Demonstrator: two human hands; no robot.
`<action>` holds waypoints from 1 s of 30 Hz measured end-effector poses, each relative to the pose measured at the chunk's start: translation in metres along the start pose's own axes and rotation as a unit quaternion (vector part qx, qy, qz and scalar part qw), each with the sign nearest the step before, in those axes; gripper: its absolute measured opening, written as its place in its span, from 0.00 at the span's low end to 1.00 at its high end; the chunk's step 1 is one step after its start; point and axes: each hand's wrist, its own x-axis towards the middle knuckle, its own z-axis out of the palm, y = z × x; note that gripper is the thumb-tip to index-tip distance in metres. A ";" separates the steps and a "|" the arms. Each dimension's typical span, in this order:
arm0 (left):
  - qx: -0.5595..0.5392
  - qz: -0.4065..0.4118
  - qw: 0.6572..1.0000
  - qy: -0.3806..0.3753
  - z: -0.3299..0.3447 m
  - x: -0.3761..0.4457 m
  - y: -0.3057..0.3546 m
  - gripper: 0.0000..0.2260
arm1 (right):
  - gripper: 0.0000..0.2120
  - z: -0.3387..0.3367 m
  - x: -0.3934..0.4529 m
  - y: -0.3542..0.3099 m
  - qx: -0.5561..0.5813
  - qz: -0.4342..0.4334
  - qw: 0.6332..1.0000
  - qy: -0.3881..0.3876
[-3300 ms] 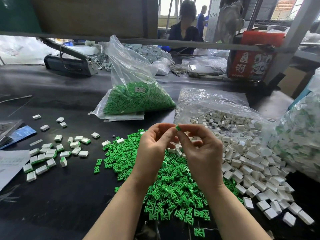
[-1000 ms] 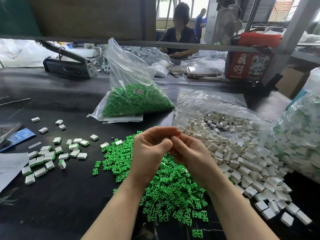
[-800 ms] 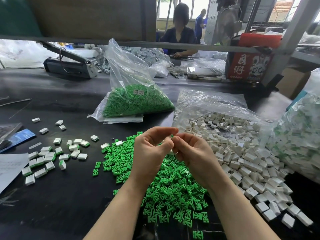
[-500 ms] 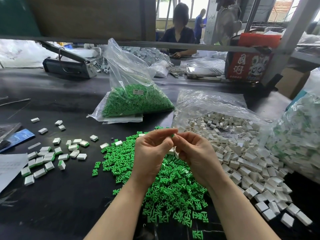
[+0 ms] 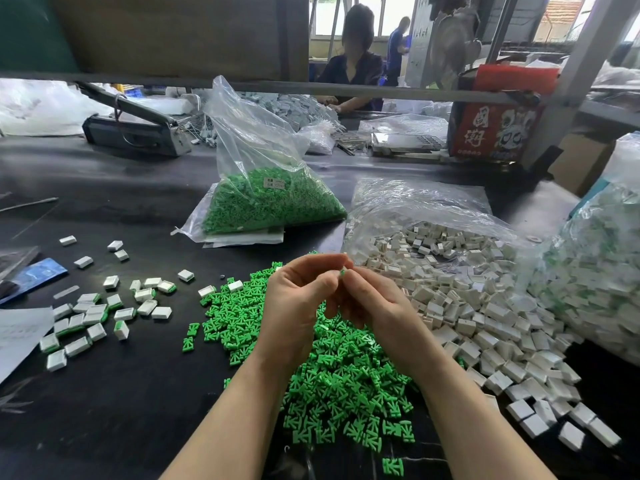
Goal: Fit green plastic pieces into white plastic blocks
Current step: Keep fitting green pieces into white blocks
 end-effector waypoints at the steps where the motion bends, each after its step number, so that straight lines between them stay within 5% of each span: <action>1: 0.003 0.001 1.000 0.001 0.000 0.000 0.000 0.08 | 0.12 0.000 0.000 0.000 -0.006 -0.004 1.000 0.000; 22: -0.048 -0.035 0.998 0.036 0.012 -0.001 -0.005 0.05 | 0.21 0.007 0.003 0.007 -0.115 -0.060 0.985 0.115; 30: -0.077 -0.054 0.995 0.040 0.012 -0.001 -0.007 0.05 | 0.17 0.008 0.002 0.007 -0.122 -0.062 0.982 0.130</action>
